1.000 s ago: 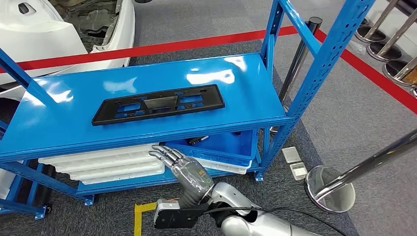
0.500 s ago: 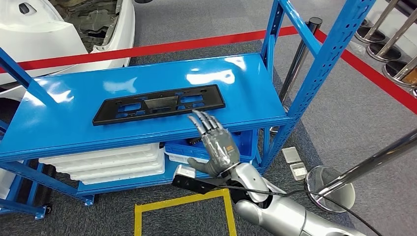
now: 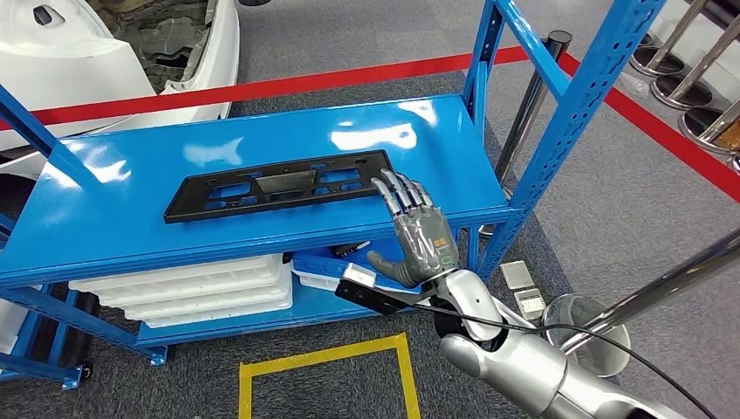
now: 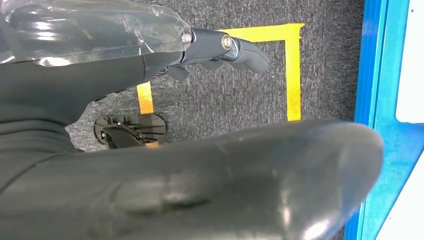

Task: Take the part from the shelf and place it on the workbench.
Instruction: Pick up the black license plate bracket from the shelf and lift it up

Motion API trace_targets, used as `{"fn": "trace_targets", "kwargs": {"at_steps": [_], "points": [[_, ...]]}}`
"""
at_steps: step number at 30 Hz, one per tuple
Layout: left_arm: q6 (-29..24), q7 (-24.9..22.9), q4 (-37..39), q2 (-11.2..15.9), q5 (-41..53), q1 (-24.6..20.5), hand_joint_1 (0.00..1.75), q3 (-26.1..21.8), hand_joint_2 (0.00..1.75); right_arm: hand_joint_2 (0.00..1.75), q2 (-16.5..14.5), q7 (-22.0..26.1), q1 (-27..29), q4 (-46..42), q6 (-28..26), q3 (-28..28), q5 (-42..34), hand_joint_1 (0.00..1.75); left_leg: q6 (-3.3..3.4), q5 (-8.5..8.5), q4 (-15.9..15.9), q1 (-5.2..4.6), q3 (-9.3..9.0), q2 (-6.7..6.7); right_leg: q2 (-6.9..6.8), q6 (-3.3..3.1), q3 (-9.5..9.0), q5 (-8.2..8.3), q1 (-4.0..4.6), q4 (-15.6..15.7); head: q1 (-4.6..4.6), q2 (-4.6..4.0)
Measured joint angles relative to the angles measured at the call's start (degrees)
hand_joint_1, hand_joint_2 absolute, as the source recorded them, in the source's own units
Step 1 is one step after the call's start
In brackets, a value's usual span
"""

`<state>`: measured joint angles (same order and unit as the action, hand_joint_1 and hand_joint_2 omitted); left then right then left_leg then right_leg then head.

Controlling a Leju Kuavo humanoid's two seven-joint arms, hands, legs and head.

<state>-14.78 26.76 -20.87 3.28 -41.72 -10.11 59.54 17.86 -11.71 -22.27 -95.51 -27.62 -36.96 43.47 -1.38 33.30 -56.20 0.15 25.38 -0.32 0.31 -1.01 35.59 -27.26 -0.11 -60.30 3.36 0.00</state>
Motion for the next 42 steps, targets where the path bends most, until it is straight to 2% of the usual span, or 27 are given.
{"fn": "trace_targets", "kwargs": {"at_steps": [28, 38, 42], "points": [[0.90, -0.54, 0.00, 0.00, 0.59, -0.83, 0.00, 0.02, 0.00, 1.75, 0.00, 1.36, -3.33, -0.64, -0.42, -0.09, -0.37, 0.00, 0.00, 0.00, 0.00, 0.00, -0.03, 0.00, -0.01, 0.01, -0.04, 0.00, -0.01, 0.00, 0.00, 0.00], [1.09, -0.54, 0.00, 0.00, 0.45, -0.81, 0.00, 0.02, 0.00, 1.75, 0.00, 1.75, -3.47, -0.57, 0.37, -0.23, -2.26, 0.00, 0.11, 0.05, -0.32, -0.20, 0.10, -0.01, -0.01, 0.34, -0.03, 0.21, -0.26, 0.02, -0.01, 0.00], [1.09, -0.34, 0.00, 0.00, 0.36, -0.77, 0.00, 0.02, 0.00, 1.75, 0.00, 2.53, -3.47, -0.39, 1.22, -0.66, -3.15, 0.00, 0.42, 0.07, -0.80, -0.28, 0.44, -0.02, -0.01, 0.70, 0.04, 0.44, -0.35, 0.04, -0.01, 0.00]]}}
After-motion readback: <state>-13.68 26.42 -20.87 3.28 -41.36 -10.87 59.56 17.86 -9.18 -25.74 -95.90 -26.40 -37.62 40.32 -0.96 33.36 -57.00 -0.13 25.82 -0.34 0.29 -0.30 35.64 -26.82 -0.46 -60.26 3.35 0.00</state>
